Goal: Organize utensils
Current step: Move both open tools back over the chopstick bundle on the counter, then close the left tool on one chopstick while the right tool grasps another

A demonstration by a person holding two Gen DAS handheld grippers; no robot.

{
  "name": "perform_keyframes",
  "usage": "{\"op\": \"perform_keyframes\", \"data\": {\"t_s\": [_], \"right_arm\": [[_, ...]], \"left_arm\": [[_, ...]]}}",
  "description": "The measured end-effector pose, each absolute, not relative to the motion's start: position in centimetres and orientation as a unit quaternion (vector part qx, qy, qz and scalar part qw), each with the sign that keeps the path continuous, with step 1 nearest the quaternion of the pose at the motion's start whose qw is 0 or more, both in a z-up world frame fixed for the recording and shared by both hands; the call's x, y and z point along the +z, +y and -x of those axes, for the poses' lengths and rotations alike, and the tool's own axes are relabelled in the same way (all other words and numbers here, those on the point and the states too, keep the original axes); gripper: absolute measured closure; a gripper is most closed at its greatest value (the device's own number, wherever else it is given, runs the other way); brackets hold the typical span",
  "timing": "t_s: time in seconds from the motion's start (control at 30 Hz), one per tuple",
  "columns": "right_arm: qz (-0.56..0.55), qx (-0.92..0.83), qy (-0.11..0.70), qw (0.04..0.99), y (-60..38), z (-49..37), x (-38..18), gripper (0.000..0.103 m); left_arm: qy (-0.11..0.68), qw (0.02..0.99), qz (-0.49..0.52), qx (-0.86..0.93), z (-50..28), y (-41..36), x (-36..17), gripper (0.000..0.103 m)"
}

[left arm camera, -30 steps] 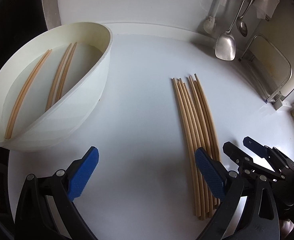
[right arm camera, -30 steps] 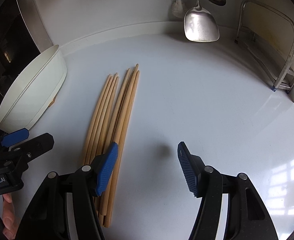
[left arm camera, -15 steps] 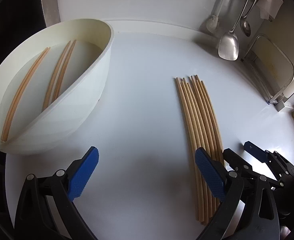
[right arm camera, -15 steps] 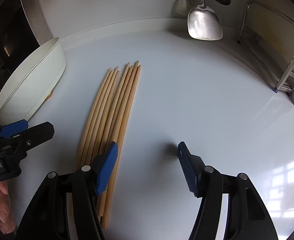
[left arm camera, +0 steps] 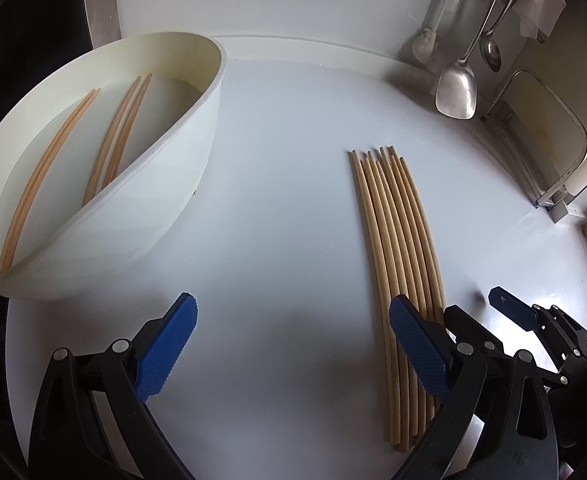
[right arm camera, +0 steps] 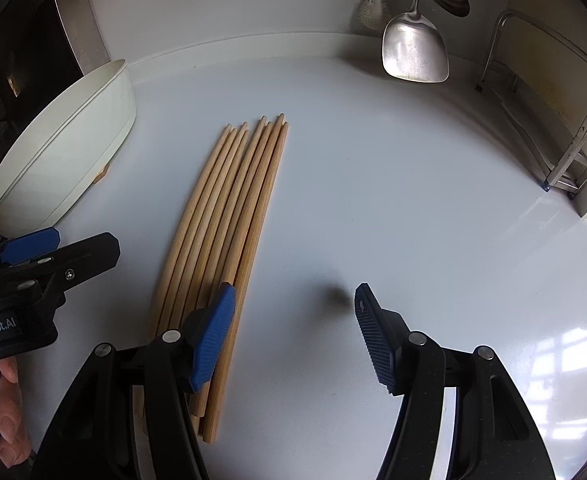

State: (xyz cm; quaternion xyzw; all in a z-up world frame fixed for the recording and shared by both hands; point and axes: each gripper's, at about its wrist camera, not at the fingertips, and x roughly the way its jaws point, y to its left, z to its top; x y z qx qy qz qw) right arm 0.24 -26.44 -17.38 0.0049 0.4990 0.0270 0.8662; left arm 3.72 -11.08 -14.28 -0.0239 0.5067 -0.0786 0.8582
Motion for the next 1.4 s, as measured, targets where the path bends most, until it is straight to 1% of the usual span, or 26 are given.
{"op": "perform_keyframes", "data": {"t_s": [0.17, 0.4, 0.83, 1.0, 1.4], "right_arm": [[0.01, 0.025, 0.508, 0.861, -25.9, -0.3, -17.7, 0.043], [0.02, 0.013, 0.496, 0.868, -25.7, -0.3, -17.9, 0.043], [0.005, -0.014, 0.485, 0.874, -28.7, 0.4, -17.9, 0.043], [-0.017, -0.02, 0.487, 0.873, -30.7, 0.8, -17.8, 0.044], [-0.022, -0.012, 0.48, 0.877, -30.3, 1.0, -17.6, 0.044]], "left_arm": [[0.501, 0.862, 0.015, -0.079, -3.6, -11.0, -14.2, 0.008], [0.502, 0.861, 0.009, -0.081, -3.8, -11.1, -14.7, 0.008], [0.514, 0.853, -0.015, -0.094, -3.9, -12.8, -15.8, 0.008], [0.52, 0.849, -0.025, -0.095, -3.5, -12.9, -16.3, 0.008], [0.524, 0.846, -0.034, -0.093, -3.5, -13.0, -16.9, 0.007]]}}
